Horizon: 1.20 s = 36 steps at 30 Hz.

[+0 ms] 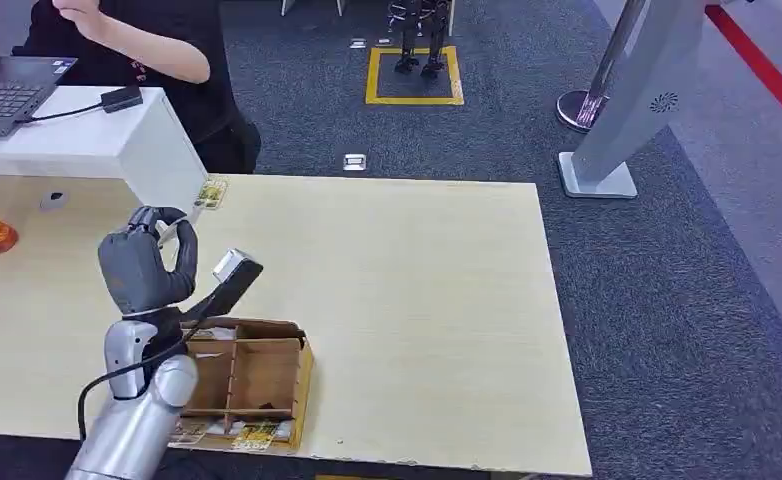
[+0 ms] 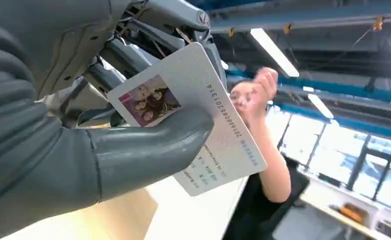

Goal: Pass the card to the sensor for recognition and then transmit it.

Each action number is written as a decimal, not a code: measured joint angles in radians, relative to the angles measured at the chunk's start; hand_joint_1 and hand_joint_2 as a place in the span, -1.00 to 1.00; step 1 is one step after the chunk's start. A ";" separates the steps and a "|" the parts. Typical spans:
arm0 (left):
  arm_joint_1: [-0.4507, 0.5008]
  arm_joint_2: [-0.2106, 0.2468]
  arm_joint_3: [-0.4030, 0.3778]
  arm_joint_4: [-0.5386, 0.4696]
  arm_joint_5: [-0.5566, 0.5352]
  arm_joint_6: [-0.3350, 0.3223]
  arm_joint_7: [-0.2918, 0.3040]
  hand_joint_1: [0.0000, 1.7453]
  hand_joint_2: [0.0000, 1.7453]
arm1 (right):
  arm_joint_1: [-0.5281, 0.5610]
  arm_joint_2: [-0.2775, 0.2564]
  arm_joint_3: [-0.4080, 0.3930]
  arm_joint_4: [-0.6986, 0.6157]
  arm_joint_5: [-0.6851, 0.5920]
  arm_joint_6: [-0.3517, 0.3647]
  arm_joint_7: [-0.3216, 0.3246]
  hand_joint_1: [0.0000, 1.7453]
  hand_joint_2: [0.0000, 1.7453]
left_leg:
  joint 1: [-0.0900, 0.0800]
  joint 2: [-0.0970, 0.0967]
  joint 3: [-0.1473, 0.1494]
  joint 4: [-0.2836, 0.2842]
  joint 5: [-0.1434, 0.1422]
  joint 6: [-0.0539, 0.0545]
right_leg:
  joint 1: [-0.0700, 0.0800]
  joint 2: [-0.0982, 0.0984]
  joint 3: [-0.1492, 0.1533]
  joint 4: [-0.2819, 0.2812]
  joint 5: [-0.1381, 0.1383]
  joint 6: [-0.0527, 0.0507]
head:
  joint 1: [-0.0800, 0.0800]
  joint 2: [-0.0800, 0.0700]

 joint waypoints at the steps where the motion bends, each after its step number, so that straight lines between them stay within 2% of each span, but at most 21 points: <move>1: 0.030 -0.005 -0.009 -0.023 0.000 0.000 -0.005 1.00 1.00 | 0.001 0.002 -0.004 0.000 -0.004 -0.001 0.002 -1.00 -1.00 | 0.000 -0.001 -0.001 0.000 0.000 0.000 | 0.000 -0.001 0.000 0.000 0.000 0.001 | 0.000 0.000; 4: 0.110 -0.016 -0.028 -0.103 -0.006 0.000 -0.013 1.00 1.00 | 0.005 0.007 -0.015 -0.001 -0.007 -0.004 0.002 -1.00 -1.00 | 0.001 -0.001 -0.001 0.000 0.000 0.000 | 0.000 -0.001 -0.001 0.000 -0.001 0.001 | 0.000 0.000; 9: 0.176 -0.023 -0.044 -0.172 0.004 0.000 -0.023 1.00 1.00 | 0.006 0.010 -0.030 -0.002 -0.016 -0.008 0.003 -1.00 -1.00 | 0.001 -0.001 -0.001 0.000 0.001 0.000 | 0.000 -0.001 0.000 0.001 0.000 0.001 | 0.000 0.000; 12: 0.221 -0.033 -0.050 -0.214 -0.041 0.000 -0.031 1.00 1.00 | 0.007 0.016 -0.039 -0.006 -0.025 -0.010 0.005 -1.00 -1.00 | 0.001 -0.001 -0.001 0.000 0.001 0.000 | 0.000 -0.001 0.000 0.001 0.000 0.001 | 0.000 0.000; 15: 0.278 -0.055 -0.049 -0.281 -0.055 0.000 -0.102 1.00 1.00 | 0.007 0.022 -0.051 -0.011 -0.033 -0.011 0.005 -1.00 -1.00 | 0.000 -0.001 -0.001 0.000 0.001 0.000 | 0.000 -0.001 0.000 0.000 0.000 0.001 | -0.001 0.000; 18: 0.313 -0.074 -0.044 -0.337 0.087 0.000 -0.219 1.00 1.00 | 0.007 0.030 -0.058 -0.015 -0.039 -0.017 0.005 -1.00 -1.00 | 0.000 -0.002 -0.001 0.000 0.001 0.000 | 0.000 -0.001 0.000 0.000 0.000 0.001 | 0.000 0.000; 20: 0.331 -0.077 -0.044 -0.375 0.250 0.000 -0.285 1.00 1.00 | 0.007 0.036 -0.066 -0.019 -0.046 -0.021 0.004 -1.00 -1.00 | 0.000 -0.002 -0.001 0.000 0.001 0.000 | 0.000 -0.001 0.000 0.000 0.000 0.001 | 0.000 0.000; 24: 0.359 -0.063 -0.049 -0.439 0.475 -0.001 -0.336 1.00 1.00 | 0.009 0.048 -0.081 -0.029 -0.057 -0.030 0.001 -1.00 -1.00 | 0.001 -0.002 -0.001 -0.001 0.001 0.000 | 0.000 -0.002 0.000 0.000 0.000 0.001 | 0.000 0.000; 27: 0.382 -0.019 -0.088 -0.486 0.730 -0.005 -0.370 1.00 1.00 | 0.011 0.060 -0.095 -0.041 -0.067 -0.032 -0.003 -1.00 -1.00 | 0.001 -0.002 -0.001 -0.001 0.001 -0.001 | 0.001 -0.002 0.000 0.001 0.000 0.001 | -0.001 0.000; 31: 0.417 0.033 -0.146 -0.540 0.865 -0.016 -0.401 1.00 1.00 | 0.015 0.071 -0.111 -0.055 -0.074 -0.032 -0.009 -1.00 -1.00 | 0.001 -0.002 -0.001 -0.001 0.001 -0.001 | 0.001 -0.002 0.000 0.001 -0.001 0.000 | -0.001 0.000; 36: 0.440 0.065 -0.180 -0.580 0.932 -0.035 -0.410 1.00 1.00 | 0.016 0.081 -0.126 -0.068 -0.076 -0.032 -0.013 -1.00 -1.00 | 0.001 -0.002 -0.001 -0.001 0.001 -0.001 | 0.001 -0.002 0.000 0.001 -0.001 0.001 | 0.000 0.000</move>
